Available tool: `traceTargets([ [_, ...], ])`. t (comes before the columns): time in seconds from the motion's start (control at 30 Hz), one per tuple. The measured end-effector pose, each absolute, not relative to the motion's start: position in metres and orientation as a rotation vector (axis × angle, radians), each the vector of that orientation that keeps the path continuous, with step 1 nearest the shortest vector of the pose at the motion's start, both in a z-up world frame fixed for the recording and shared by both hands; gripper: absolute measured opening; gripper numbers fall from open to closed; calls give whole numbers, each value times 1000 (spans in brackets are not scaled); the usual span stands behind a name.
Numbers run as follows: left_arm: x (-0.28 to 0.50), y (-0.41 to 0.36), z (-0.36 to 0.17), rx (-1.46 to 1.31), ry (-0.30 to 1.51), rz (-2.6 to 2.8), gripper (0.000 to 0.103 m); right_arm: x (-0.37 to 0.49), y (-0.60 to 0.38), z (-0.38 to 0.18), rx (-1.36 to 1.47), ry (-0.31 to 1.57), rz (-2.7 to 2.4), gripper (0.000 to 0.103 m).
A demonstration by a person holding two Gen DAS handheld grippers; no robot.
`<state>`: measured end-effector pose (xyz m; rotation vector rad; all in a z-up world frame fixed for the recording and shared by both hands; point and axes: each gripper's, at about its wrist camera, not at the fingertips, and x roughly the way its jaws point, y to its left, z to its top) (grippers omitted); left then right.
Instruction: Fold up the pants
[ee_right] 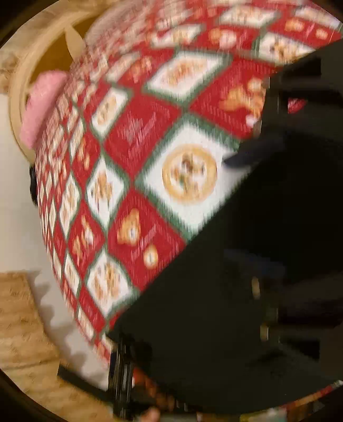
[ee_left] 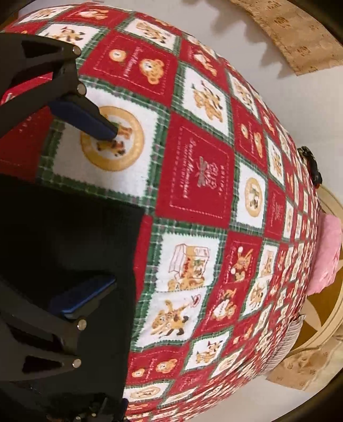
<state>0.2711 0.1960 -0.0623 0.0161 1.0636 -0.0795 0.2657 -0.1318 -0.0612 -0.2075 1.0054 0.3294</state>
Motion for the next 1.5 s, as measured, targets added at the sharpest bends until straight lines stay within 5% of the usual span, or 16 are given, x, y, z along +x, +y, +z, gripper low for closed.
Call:
traceTargets([
  [0.07, 273, 194, -62, 18, 1044, -91, 103, 263, -125, -59, -228, 1003, 362, 12],
  [0.1, 274, 193, -63, 15, 1037, -95, 103, 261, -123, -58, -227, 1007, 378, 9],
  [0.17, 276, 193, -62, 1, 1011, -101, 96, 257, -120, -54, -224, 1003, 369, 6],
  [0.3, 273, 185, -54, -20, 970, -180, 49, 245, -119, -41, -191, 950, 357, 5],
  [0.37, 270, 179, -48, 4, 952, -174, 45, 236, -117, -31, -178, 918, 359, 5],
  [0.43, 267, 177, -40, -4, 938, -187, 19, 231, -114, -23, -172, 897, 357, 5],
  [0.47, 263, 178, -34, -17, 922, -171, 16, 227, -112, -19, -173, 888, 355, 5],
  [1.07, 118, 212, 43, -142, 700, -225, 16, 70, -53, 28, -353, 601, 348, 5],
  [1.17, 91, 215, 26, -143, 743, -220, 33, 38, -36, 14, -416, 557, 340, 5],
  [1.23, 74, 217, 12, -160, 784, -212, 72, 23, -28, 1, -428, 562, 351, 5],
  [1.27, 67, 219, 5, -167, 794, -202, 78, 17, -23, -8, -440, 569, 352, 5],
  [1.5, 26, 236, -27, -201, 850, -112, 81, -7, -3, -61, -498, 621, 376, 5],
])
